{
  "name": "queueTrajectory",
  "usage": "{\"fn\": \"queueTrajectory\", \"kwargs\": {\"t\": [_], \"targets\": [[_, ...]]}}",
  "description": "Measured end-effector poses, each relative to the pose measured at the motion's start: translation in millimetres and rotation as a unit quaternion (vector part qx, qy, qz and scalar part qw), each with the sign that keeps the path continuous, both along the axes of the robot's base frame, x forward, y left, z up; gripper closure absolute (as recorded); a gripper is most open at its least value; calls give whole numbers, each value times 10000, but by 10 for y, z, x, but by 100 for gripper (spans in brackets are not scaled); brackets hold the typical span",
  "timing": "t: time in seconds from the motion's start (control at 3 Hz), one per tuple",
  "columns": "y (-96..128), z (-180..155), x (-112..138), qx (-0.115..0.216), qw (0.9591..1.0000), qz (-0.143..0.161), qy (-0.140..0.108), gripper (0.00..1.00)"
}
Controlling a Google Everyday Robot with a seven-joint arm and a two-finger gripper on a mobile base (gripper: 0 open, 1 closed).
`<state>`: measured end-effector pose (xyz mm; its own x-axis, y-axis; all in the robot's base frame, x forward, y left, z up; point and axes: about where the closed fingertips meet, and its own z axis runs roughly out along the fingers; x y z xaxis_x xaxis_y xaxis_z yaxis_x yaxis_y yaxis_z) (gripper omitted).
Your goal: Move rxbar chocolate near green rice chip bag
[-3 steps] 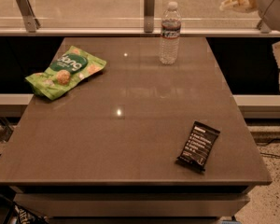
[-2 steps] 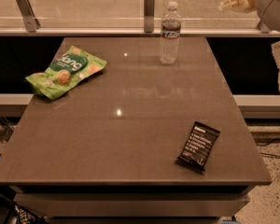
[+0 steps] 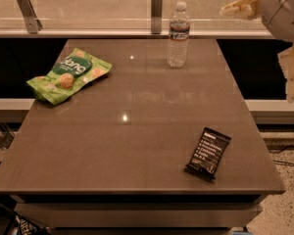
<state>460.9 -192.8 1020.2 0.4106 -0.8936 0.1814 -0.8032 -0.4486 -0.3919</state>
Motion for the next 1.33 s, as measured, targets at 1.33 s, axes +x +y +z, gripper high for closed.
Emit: {"fn": "queueTrajectory", "kwargs": {"t": [1.33], "targets": [[182,-632,-84,-452,9883,1342,560,0]]}}
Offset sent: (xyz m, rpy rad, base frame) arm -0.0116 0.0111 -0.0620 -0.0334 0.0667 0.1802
